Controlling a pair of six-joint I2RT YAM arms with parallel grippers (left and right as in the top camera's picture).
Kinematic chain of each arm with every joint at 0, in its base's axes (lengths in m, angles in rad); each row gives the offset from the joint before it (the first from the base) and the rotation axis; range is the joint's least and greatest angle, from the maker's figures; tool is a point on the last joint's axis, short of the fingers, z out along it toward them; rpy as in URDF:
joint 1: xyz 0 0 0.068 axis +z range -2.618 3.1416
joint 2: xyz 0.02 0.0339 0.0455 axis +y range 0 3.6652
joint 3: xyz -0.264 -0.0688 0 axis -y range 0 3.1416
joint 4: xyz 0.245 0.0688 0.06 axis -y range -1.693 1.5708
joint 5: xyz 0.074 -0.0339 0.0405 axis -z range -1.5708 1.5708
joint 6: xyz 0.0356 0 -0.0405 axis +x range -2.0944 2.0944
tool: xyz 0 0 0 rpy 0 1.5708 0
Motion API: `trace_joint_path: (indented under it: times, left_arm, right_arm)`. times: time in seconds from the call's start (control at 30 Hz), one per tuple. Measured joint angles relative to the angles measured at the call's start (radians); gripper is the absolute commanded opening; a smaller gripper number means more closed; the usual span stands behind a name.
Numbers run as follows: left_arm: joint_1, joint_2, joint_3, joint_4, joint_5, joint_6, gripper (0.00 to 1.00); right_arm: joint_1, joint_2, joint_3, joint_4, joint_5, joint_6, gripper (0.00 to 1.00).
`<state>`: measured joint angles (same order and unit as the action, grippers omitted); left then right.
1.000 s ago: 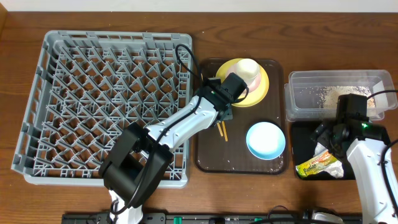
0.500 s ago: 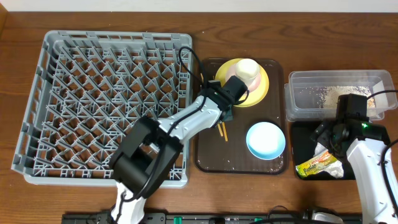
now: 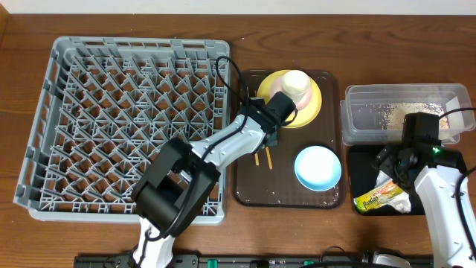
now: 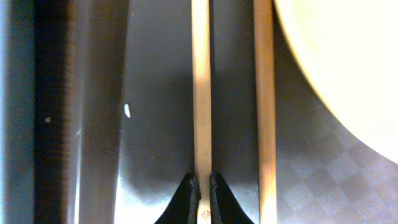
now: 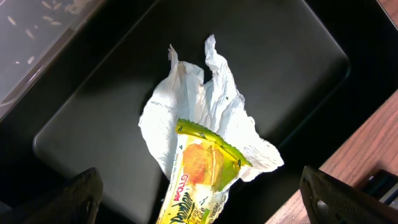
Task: Sort waste into correct bins and load items into the dishwasher rack
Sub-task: 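Carry the chopstick with the left gripper and stand it in the rack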
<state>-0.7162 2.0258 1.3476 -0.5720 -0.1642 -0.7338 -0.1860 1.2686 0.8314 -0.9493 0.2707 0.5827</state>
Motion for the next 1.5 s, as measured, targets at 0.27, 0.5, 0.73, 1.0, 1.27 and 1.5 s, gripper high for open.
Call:
trace_joint_path:
  times: [0.27, 0.5, 0.73, 1.0, 1.27, 1.5]
  left_arm:
    - [0.0, -0.189, -0.001, -0.019, 0.0, 0.063, 0.06]
    - [0.0, -0.389, -0.001, -0.109, -0.089, 0.148, 0.06]
    - [0.027, -0.43, -0.001, -0.23, -0.231, 0.27, 0.08]
    - [0.107, -0.374, -0.001, -0.26, -0.265, 0.316, 0.08]
    - [0.119, -0.29, -0.001, -0.261, -0.269, 0.32, 0.08]
    - [0.119, -0.254, -0.001, -0.261, -0.269, 0.32, 0.08]
  right_arm:
    - [0.0, 0.0, 0.0, 0.0, 0.0, 0.0, 0.99]
    - [0.0, 0.0, 0.0, 0.0, 0.0, 0.0, 0.99]
    - [0.0, 0.0, 0.0, 0.0, 0.0, 0.0, 0.99]
    - [0.0, 0.0, 0.0, 0.0, 0.0, 0.0, 0.99]
    - [0.0, 0.0, 0.0, 0.0, 0.0, 0.0, 0.99]
    - [0.0, 0.0, 0.0, 0.0, 0.0, 0.0, 0.99]
